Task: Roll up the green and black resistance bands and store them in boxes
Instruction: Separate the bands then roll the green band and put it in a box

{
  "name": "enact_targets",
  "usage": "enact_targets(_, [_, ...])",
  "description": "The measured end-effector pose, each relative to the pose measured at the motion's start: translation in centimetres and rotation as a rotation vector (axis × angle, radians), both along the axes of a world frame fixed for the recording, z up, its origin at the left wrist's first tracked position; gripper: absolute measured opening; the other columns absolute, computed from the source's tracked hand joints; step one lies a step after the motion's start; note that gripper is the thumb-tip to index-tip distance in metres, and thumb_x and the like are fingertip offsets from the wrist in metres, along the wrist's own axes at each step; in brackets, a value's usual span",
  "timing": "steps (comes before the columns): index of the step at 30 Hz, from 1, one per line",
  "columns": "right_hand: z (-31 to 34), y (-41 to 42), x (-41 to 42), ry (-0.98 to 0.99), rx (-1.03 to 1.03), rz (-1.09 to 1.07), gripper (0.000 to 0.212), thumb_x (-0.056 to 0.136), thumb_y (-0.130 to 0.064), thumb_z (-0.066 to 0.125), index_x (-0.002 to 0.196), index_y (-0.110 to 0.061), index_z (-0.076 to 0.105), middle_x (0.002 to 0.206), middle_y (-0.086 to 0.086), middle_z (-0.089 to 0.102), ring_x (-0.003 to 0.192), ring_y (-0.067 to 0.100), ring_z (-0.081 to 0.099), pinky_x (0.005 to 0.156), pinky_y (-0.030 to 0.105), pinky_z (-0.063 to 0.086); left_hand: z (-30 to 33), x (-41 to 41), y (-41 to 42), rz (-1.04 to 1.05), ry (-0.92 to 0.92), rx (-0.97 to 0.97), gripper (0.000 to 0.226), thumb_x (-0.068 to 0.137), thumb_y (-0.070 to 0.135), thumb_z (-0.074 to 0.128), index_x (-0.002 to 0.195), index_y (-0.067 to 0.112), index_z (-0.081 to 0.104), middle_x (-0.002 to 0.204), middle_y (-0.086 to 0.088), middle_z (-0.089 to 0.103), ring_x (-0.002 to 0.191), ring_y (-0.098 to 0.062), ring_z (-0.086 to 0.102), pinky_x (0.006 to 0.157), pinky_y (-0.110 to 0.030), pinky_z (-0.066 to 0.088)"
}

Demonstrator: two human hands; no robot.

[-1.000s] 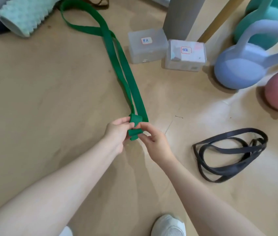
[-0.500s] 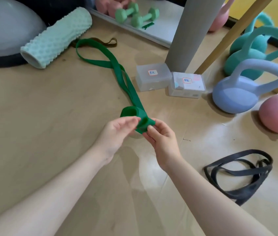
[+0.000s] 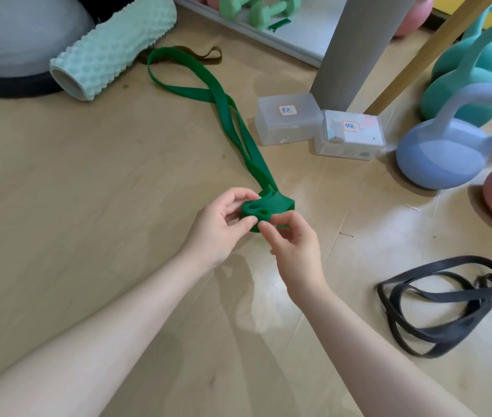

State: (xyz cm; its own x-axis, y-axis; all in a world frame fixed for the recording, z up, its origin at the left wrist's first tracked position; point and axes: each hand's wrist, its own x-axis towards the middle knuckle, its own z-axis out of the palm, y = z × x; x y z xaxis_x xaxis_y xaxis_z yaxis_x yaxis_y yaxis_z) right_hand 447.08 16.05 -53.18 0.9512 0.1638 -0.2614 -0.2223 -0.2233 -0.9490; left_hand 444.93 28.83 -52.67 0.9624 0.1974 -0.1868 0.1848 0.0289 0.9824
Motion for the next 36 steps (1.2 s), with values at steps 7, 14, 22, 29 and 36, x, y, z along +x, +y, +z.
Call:
enact_targets(7, [-0.3, -0.1, -0.4, -0.259, -0.235, 0.139, 0.018, 0.088, -0.010, 0.059, 0.093, -0.025, 0.052, 0.086, -0.014, 0.060, 0.067, 0.014, 0.062, 0.067, 0.028, 0.050, 0.7, -0.1, 0.5, -0.149, 0.048, 0.042, 0.040, 0.085, -0.003, 0.057, 0.102, 0.033, 0.057, 0.113, 0.011, 0.066, 0.103, -0.004, 0.061, 0.093, -0.023, 0.046])
enact_targets(14, [-2.3, -0.9, 0.9, -0.791, -0.573, 0.198, 0.016, 0.085, -0.028, 0.054, 0.086, -0.012, 0.057, 0.110, 0.011, 0.058, 0.103, 0.025, 0.048, 0.083, 0.034, 0.042, 0.6, -0.3, 0.4, -0.089, 0.193, -0.080, 0.025, 0.084, 0.004, 0.062, 0.093, 0.027, 0.066, 0.102, 0.001, 0.069, 0.092, -0.007, 0.065, 0.083, -0.024, 0.053])
enact_targets(22, [-2.4, -1.1, 1.4, -0.920, -0.561, 0.473, 0.016, 0.090, -0.023, 0.043, 0.085, -0.007, 0.046, 0.060, 0.007, 0.058, 0.056, 0.026, 0.052, 0.060, 0.027, 0.039, 1.7, -0.6, 0.7, -0.088, 0.423, -0.172, 0.027, 0.082, -0.006, 0.058, 0.086, 0.019, 0.067, 0.078, -0.003, 0.065, 0.082, -0.017, 0.060, 0.091, -0.033, 0.048])
enact_targets(29, [-0.8, -1.7, 1.5, -0.829, -0.590, 0.745, 0.020, 0.091, -0.028, 0.044, 0.093, -0.008, 0.046, 0.065, 0.010, 0.057, 0.060, 0.030, 0.053, 0.055, 0.037, 0.044, 1.6, -1.3, 1.9, -0.132, 0.659, -0.223, 0.016, 0.082, 0.005, 0.064, 0.097, 0.009, 0.061, 0.090, -0.012, 0.071, 0.081, -0.023, 0.068, 0.081, -0.034, 0.054])
enact_targets(36, [-1.6, -1.7, 1.4, -0.498, -0.393, 0.597, 0.053, 0.080, -0.025, 0.071, 0.126, -0.007, 0.051, 0.100, 0.008, 0.066, 0.088, 0.012, 0.056, 0.076, 0.010, 0.038, 1.3, -1.6, 2.1, -0.036, 0.520, -0.244, 0.028, 0.082, -0.005, 0.060, 0.107, 0.008, 0.059, 0.097, -0.012, 0.069, 0.081, -0.020, 0.068, 0.078, -0.030, 0.057])
